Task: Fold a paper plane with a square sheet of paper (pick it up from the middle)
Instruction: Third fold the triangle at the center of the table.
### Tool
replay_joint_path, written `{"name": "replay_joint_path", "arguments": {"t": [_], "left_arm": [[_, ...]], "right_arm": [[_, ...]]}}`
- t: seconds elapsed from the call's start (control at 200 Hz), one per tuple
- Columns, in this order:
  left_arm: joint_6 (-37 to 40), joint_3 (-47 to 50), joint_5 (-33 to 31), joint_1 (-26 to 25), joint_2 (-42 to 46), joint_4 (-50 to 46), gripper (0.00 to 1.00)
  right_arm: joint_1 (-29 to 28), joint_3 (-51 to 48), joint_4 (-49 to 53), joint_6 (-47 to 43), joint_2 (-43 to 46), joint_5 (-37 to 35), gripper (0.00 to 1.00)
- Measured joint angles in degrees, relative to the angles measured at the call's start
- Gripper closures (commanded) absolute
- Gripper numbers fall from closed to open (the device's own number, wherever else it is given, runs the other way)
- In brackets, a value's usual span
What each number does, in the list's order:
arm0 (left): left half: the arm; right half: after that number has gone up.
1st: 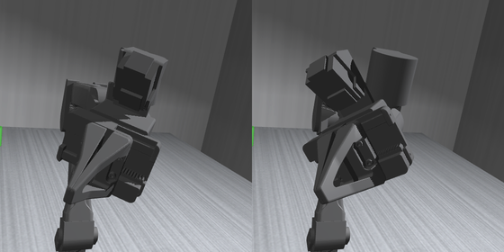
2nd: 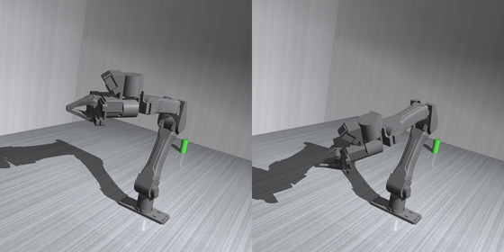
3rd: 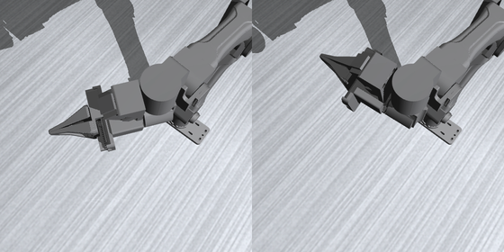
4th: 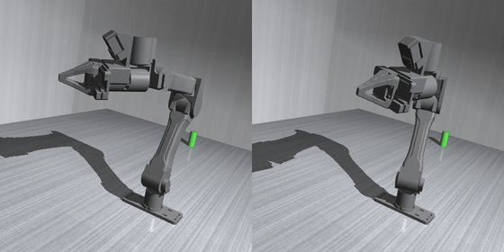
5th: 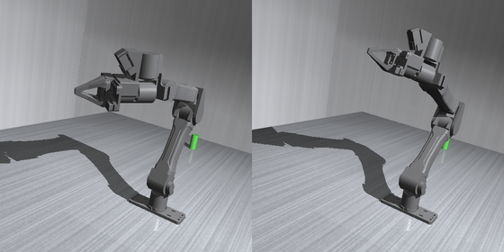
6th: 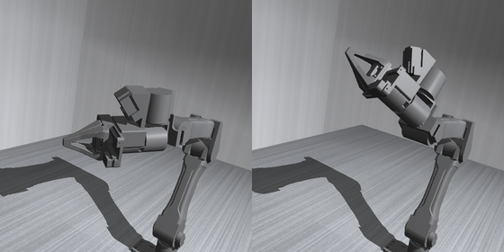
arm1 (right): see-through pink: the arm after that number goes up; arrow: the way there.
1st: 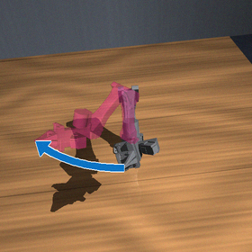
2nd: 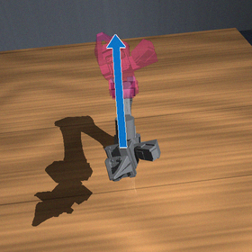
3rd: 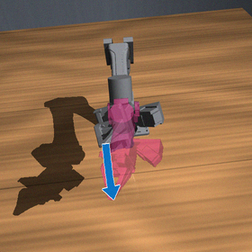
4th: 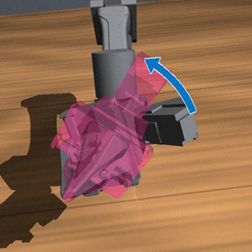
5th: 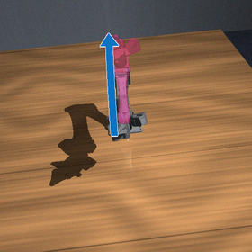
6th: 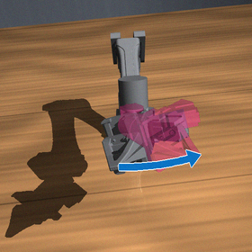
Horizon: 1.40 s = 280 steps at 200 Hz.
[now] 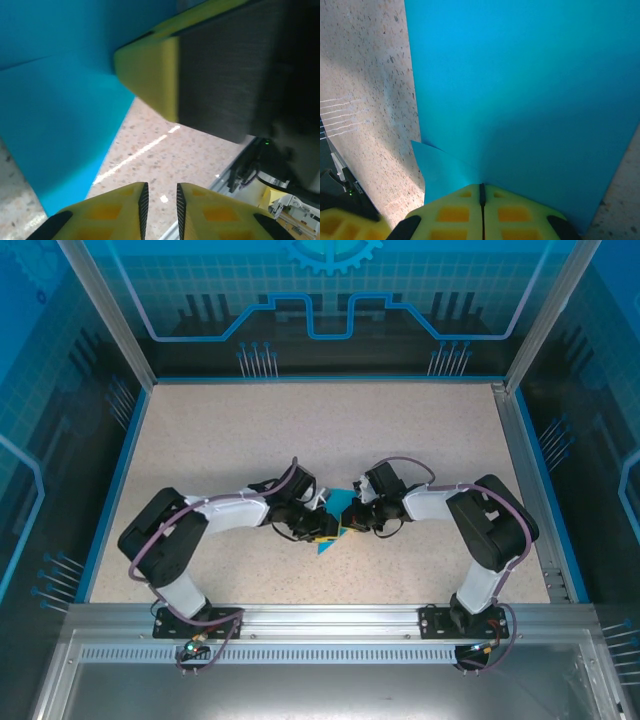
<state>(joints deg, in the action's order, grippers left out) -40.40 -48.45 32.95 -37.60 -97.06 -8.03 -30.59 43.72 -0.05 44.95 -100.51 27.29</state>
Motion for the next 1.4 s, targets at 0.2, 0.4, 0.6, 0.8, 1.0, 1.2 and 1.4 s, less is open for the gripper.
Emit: {"name": "replay_joint_path", "arguments": {"t": [0.2,0.4,0.6,0.8,1.0,1.2,1.4], "left_arm": [[-0.2,1.7,-1.8,-0.1,-3.8,1.2,0.79],[-0.2,3.3,-2.3,-0.2,-2.9,3.1,0.79],[-0.2,4.5,-2.8,-0.3,-1.4,2.3,0.8],[-0.8,9.1,-3.2,-0.3,2.8,2.2,0.79],[-1.5,9.7,-3.9,-0.4,7.1,-1.0,0.77],[-0.1,4.4,-5.8,-0.4,10.4,-4.2,0.77],[0.5,-1.1,-6.3,-0.4,5.4,-3.6,0.78]], "right_arm": [[0.0,0.0,0.0,0.0,0.0,0.0,0.93],[0.0,0.0,0.0,0.0,0.0,0.0,0.94],[0.0,0.0,0.1,0.0,0.0,0.0,0.94],[0.1,0.0,0.2,0.0,0.0,0.1,0.94],[0.3,0.0,0.3,0.0,0.0,0.2,0.93],[0.3,0.0,0.1,0.0,0.0,0.3,0.93],[0.3,0.0,0.0,0.4,0.0,0.3,0.93]]}}
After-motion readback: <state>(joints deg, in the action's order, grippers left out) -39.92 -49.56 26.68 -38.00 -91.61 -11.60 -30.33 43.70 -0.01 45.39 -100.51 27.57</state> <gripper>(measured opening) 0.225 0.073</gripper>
